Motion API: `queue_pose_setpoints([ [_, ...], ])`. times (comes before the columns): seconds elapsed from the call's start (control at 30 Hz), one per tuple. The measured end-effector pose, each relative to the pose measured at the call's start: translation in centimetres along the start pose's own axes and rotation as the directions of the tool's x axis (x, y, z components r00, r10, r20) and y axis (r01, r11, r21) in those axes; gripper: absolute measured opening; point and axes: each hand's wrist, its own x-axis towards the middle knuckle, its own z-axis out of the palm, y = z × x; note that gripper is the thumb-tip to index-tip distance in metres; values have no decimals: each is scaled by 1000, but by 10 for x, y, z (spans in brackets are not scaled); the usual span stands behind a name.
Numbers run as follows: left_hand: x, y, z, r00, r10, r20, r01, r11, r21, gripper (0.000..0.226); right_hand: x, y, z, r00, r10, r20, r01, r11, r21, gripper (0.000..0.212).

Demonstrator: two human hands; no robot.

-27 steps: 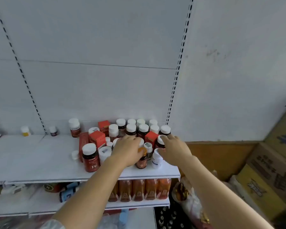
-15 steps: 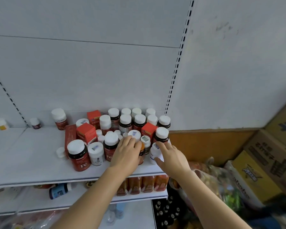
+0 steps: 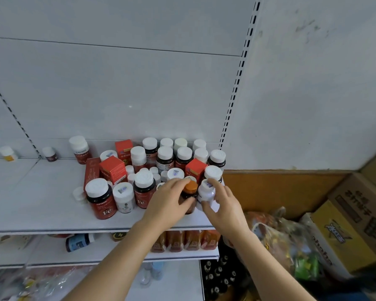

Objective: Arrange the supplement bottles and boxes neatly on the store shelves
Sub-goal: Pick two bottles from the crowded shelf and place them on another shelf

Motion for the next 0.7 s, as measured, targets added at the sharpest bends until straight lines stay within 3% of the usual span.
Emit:
queue_pose_setpoints([
  [0.1,3,4,-12,996,-68,-60,48,956,-290,52,2,-13,-17,999,14,-33,-7,979,203,64],
  [0.2,5,16,-28,988,-125,-86,73,890,-449,52,1,-31,-31,993,90,-70,-55,917,396,71],
  [0.3,5,35,-41,957,-250,-144,115,789,-603,41,-1,-45,-37,976,173,-135,-73,836,545,49],
  [0.43,-4,57,-40,876,-401,-267,83,672,-736,27,-9,-68,-39,974,168,-149,-33,764,645,32],
  [0.57,-13,72,-36,806,-514,-295,76,583,-809,23,-16,-82,-41,992,96,-87,-11,730,684,47],
  [0.7,-19,80,-41,785,-555,-274,102,552,-827,25,-17,-91,-48,997,52,-48,-4,718,696,56],
])
